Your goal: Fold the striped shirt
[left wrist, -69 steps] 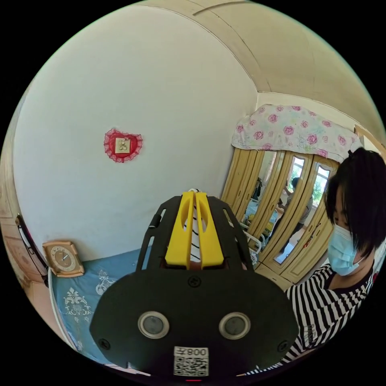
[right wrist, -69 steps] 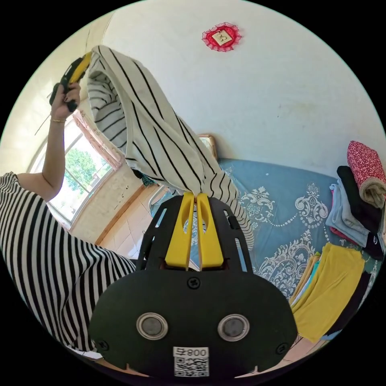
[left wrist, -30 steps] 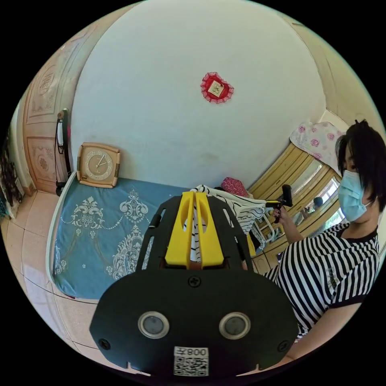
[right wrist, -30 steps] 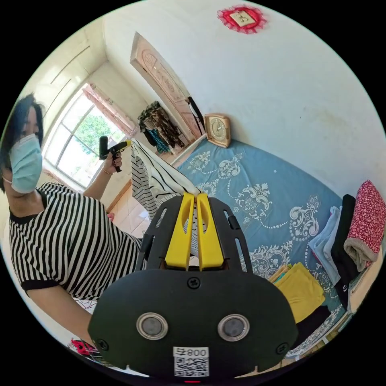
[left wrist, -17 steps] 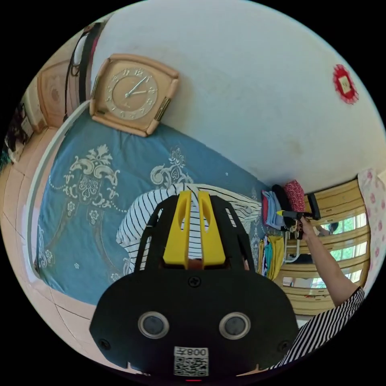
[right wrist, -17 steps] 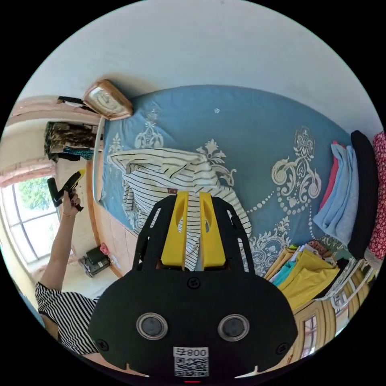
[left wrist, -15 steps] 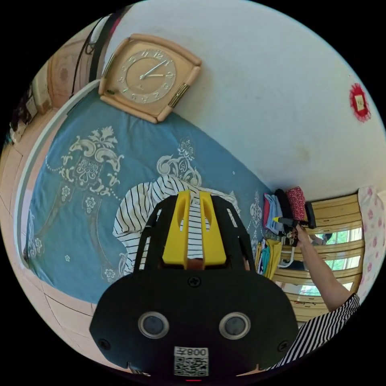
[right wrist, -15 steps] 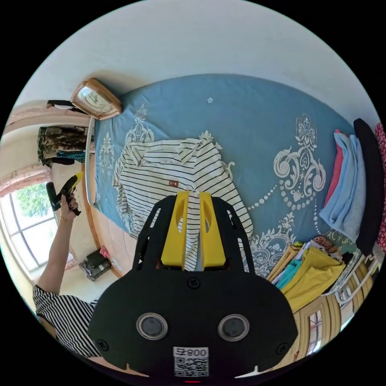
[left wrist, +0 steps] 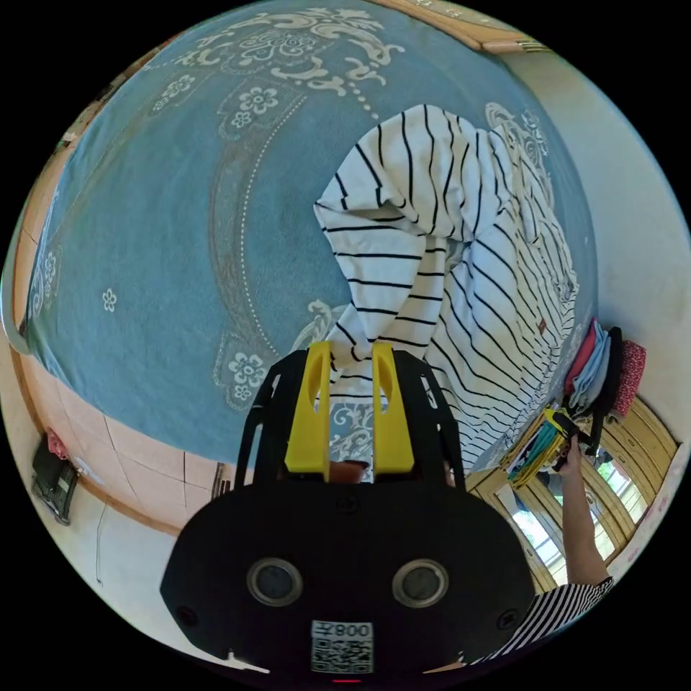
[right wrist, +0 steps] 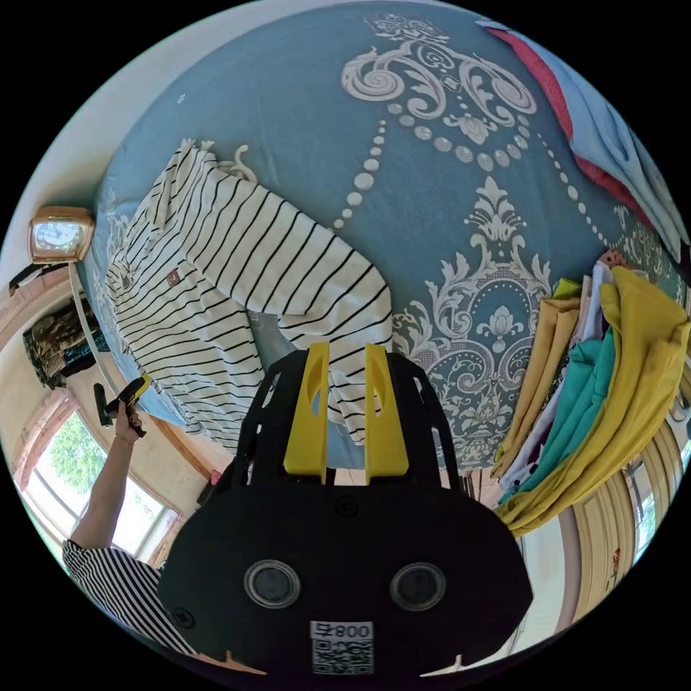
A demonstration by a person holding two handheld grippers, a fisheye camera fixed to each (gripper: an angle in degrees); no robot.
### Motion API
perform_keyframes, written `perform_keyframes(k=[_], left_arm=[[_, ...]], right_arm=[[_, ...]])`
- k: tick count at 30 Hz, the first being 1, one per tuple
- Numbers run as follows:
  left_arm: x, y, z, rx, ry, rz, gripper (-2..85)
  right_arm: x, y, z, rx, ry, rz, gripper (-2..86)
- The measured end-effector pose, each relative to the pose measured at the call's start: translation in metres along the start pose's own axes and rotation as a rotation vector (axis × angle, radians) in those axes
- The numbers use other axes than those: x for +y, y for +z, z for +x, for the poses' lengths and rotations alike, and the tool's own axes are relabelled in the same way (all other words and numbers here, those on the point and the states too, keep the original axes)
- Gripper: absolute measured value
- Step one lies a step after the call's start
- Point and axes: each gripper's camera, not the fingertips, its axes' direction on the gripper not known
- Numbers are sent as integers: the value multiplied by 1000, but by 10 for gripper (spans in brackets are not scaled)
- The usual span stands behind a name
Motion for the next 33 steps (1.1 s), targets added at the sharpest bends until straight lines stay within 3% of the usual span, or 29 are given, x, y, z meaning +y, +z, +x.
perform_keyframes(k=[4,10,14,19,22,25,33], left_arm=[[-33,-19,-16,-114,10,-5,29],[-73,-84,-47,-256,57,13,15],[-103,-177,-84,-400,-3,174,17],[-134,-261,-114,-471,-74,390,34],[-153,-269,-127,-410,-83,437,53],[-168,-252,-131,-286,-40,438,59],[-218,-202,-91,69,293,343,72]], right_arm=[[-39,6,2,-16,13,-25,74],[-77,-14,-15,128,-79,-90,13],[-103,-91,-12,243,-140,12,5],[-147,-197,5,213,-121,187,5],[-174,-216,15,335,-60,193,9],[-189,-214,17,210,-70,203,21],[-241,-179,-73,-58,-437,195,76]])
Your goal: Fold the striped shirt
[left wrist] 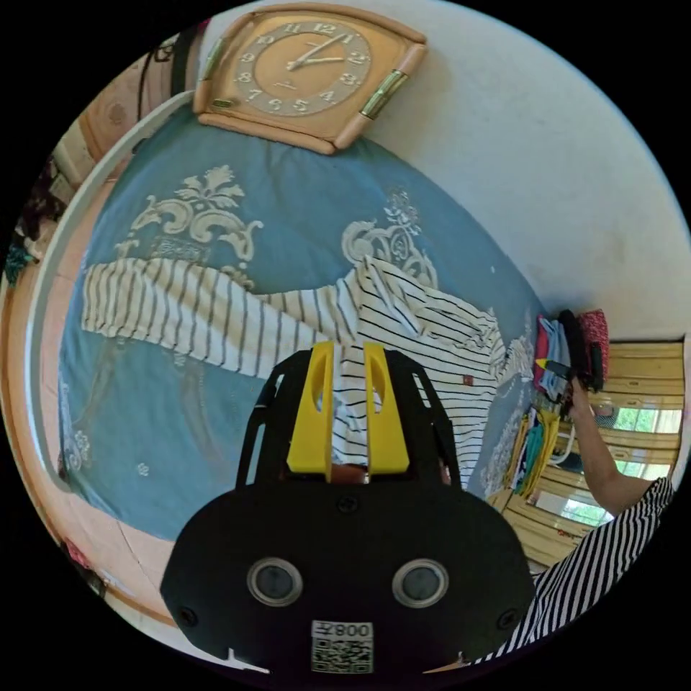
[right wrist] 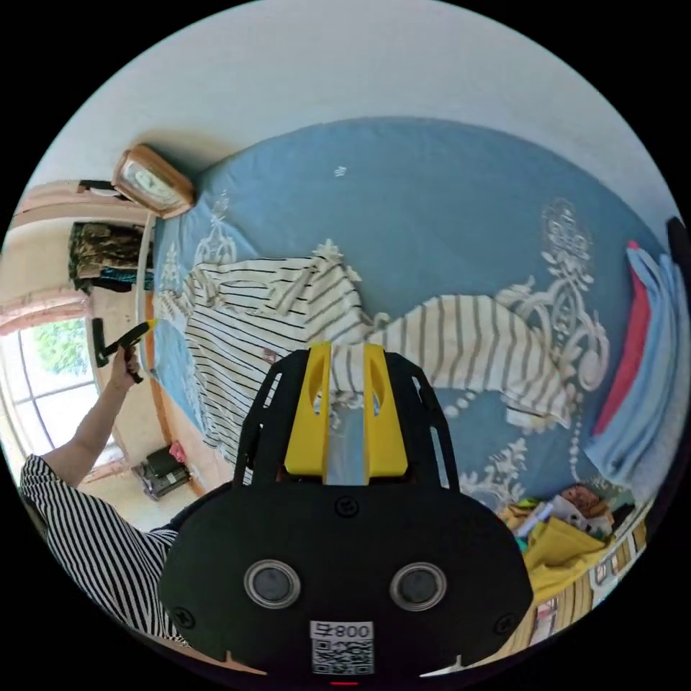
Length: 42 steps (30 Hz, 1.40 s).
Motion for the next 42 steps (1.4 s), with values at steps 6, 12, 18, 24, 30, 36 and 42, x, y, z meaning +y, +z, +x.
perform_keyframes(k=[6,12,18,24,30,36,42], left_arm=[[-52,65,6,276,0,-86,81],[-81,104,-23,361,-114,-120,79],[-100,123,-35,360,-120,-139,39],[-112,125,-39,406,-118,-83,41],[-123,126,-30,276,-73,-41,56],[-141,159,-11,212,-41,-119,38],[-134,148,2,158,-5,-32,24]], right_arm=[[-51,31,3,-266,-2,6,80],[-74,51,33,-442,87,-11,89],[-97,62,53,-497,151,-15,89],[-112,64,67,-478,184,-18,77],[-125,68,75,-471,187,-45,61],[-132,68,82,-439,189,-43,22],[-132,63,87,-490,170,-7,8]])
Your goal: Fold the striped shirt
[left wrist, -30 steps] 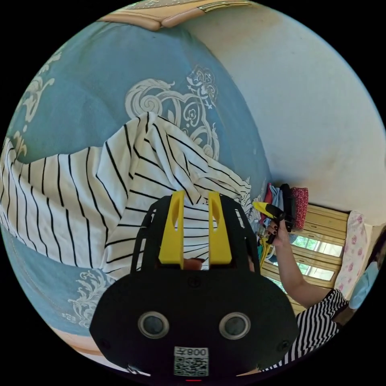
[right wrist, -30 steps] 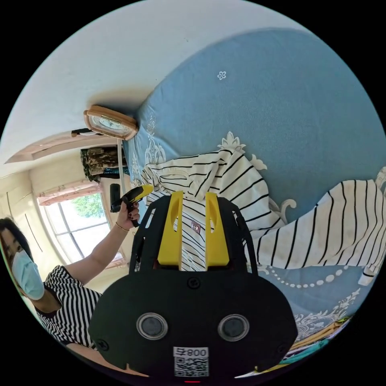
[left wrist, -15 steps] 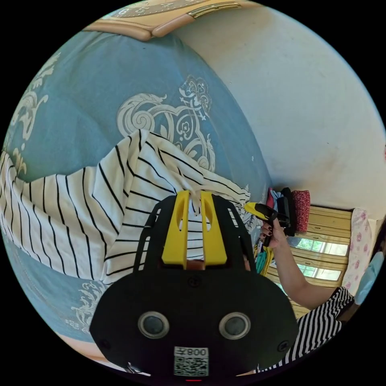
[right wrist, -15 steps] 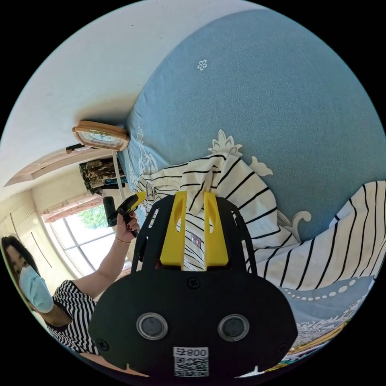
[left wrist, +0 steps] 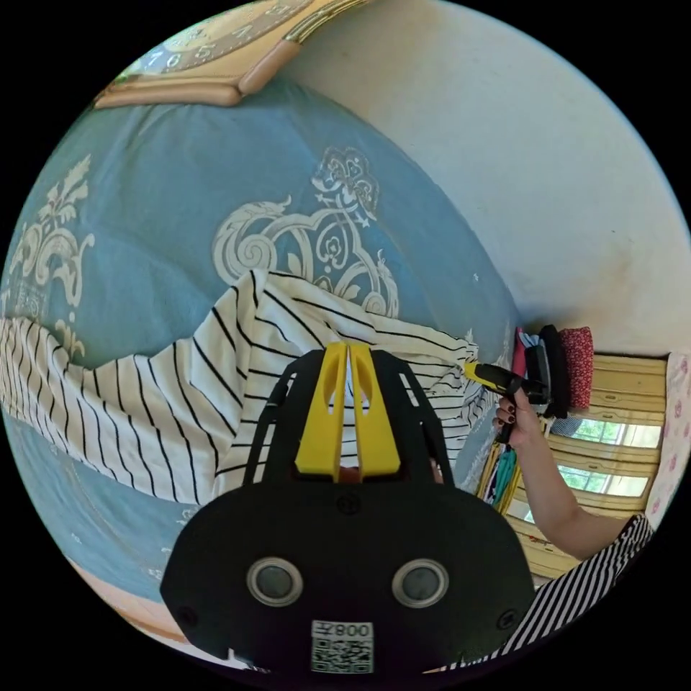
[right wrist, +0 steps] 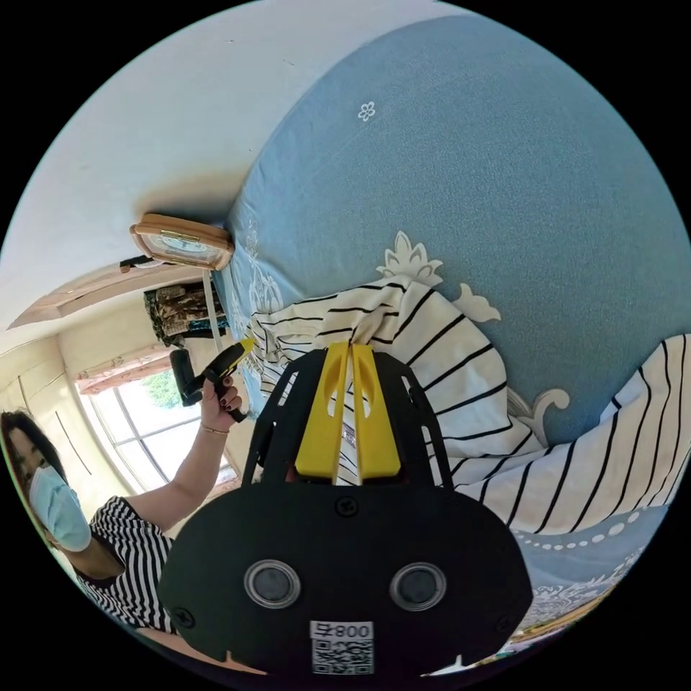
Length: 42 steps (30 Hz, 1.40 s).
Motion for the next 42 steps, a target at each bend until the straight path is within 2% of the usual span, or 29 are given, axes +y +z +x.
perform_keyframes(k=[3,6,8,10,13,20,26,31,34,37,42], left_arm=[[2,-3,21,-29,119,54,34],[-6,23,46,-148,263,-31,43],[-6,53,63,-305,360,-121,36],[-1,65,72,-386,417,-116,23],[-1,70,76,-338,380,-109,9],[-3,40,89,-171,343,59,2],[-1,67,89,-194,334,-9,2],[-4,62,100,-180,329,105,5],[-6,65,107,-210,343,120,12],[3,75,111,-256,378,72,31],[18,89,102,-336,413,-15,54]], right_arm=[[3,-5,1,-46,-20,21,6],[5,-7,5,-88,-13,32,6],[7,-7,7,-95,-10,34,5],[9,-8,7,-117,-16,45,5],[12,-13,7,-165,-25,75,5],[15,-33,-10,-240,-96,142,5],[16,-28,-15,-253,-88,155,5],[9,-27,-24,-215,-76,199,9],[-7,-20,-24,-119,-31,143,18],[-7,-14,-25,-134,-41,82,38],[18,-23,-31,11,-99,96,73]])
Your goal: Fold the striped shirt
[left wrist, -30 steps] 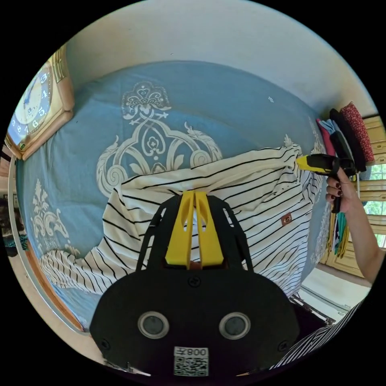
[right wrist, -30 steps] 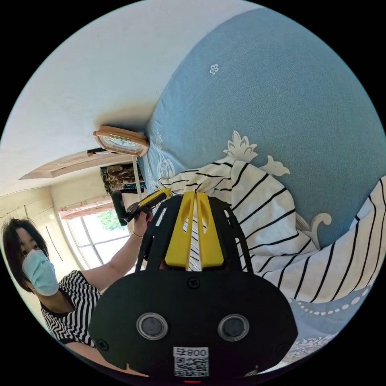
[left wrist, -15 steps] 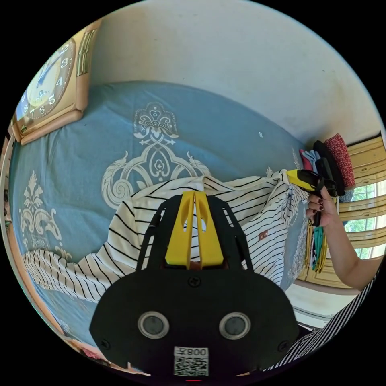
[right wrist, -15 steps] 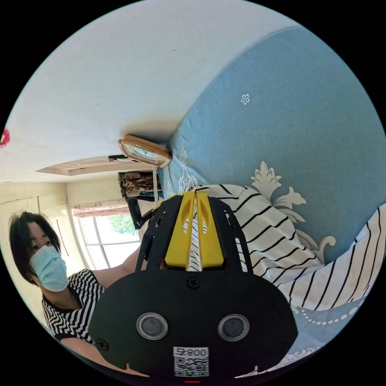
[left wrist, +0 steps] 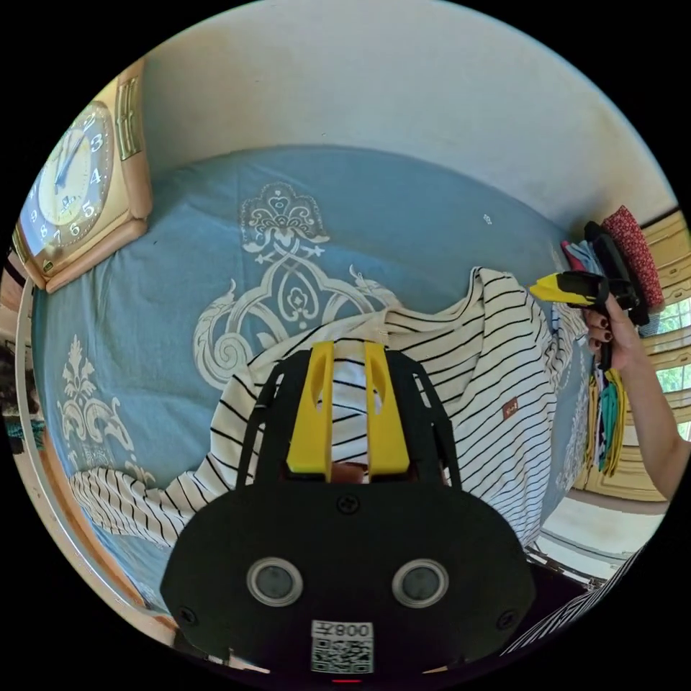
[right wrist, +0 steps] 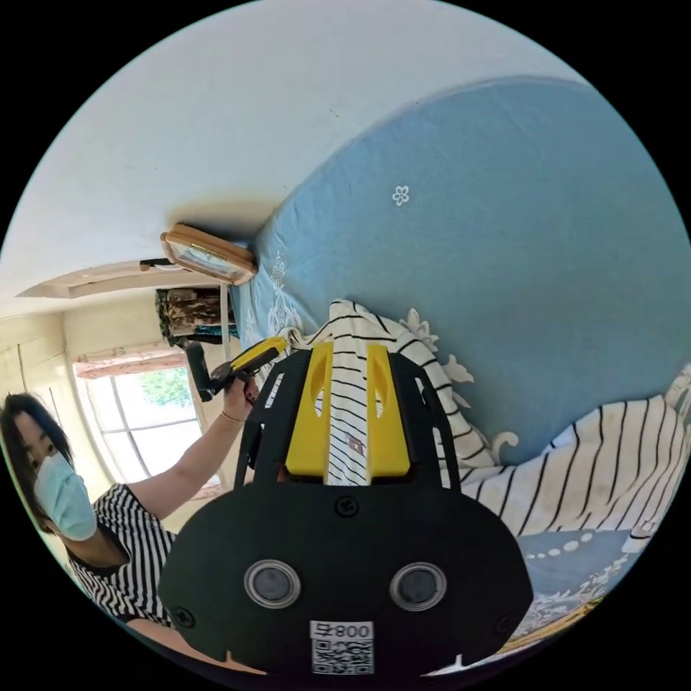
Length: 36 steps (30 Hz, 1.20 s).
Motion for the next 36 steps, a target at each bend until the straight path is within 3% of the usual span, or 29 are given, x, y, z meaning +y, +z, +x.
perform_keyframes(k=[6,18,24,30,36], left_arm=[[2,-6,-2,-56,-17,27,22],[43,-41,-30,138,-137,146,62],[58,-32,-35,116,-135,40,46],[80,-55,-51,160,-210,117,38],[153,-98,-65,186,-246,187,51]], right_arm=[[26,4,-10,164,-58,-5,73],[57,21,-22,418,-166,-29,83],[50,48,-25,605,-174,-41,25],[48,41,-15,555,-173,-88,8],[88,1,9,586,-138,11,43]])
